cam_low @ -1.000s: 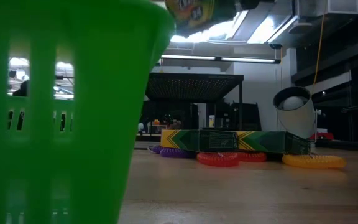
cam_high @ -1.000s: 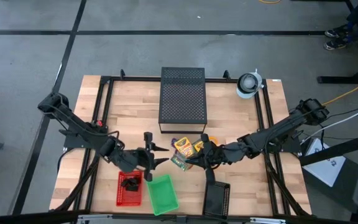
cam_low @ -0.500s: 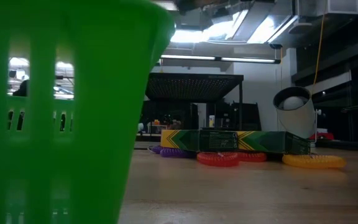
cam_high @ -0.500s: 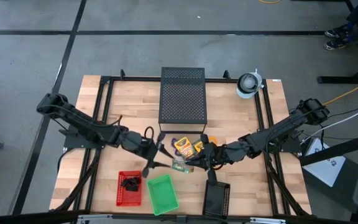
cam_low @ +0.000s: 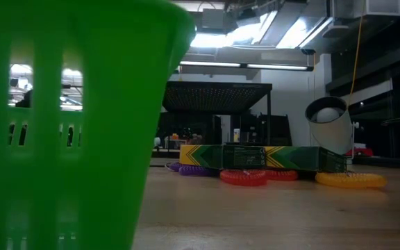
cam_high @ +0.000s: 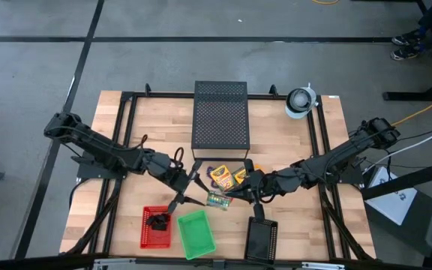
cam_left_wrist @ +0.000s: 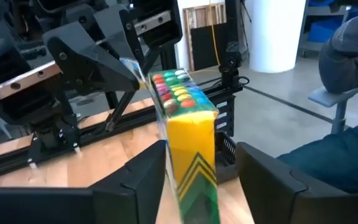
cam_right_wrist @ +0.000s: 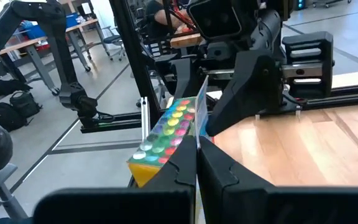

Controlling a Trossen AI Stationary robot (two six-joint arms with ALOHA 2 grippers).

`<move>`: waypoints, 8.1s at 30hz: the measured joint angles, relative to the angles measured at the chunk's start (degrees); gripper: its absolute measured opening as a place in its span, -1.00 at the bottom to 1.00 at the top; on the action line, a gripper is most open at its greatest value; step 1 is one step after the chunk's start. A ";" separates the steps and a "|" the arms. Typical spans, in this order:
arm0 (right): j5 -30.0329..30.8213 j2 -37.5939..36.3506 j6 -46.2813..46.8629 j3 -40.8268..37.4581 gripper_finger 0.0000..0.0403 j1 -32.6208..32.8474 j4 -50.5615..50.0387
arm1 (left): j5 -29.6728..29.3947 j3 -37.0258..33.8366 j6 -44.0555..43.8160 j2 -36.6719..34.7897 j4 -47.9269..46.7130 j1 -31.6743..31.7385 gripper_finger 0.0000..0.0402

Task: Pick & Place Office Desk Supplies
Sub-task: Put the crayon box into the green bin

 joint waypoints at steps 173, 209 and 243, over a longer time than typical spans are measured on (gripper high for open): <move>16.48 2.97 -1.50 -0.02 -0.03 6.05 10.70 | -10.09 45.72 28.09 33.55 -79.58 -21.07 -0.89; 16.31 3.02 -1.54 -0.02 -0.03 6.05 10.66 | -10.70 44.11 25.47 36.04 -79.69 -20.53 -0.44; 24.90 3.06 -11.63 -0.02 -0.03 13.49 12.23 | -25.99 37.23 17.39 14.34 -64.12 -3.15 -0.41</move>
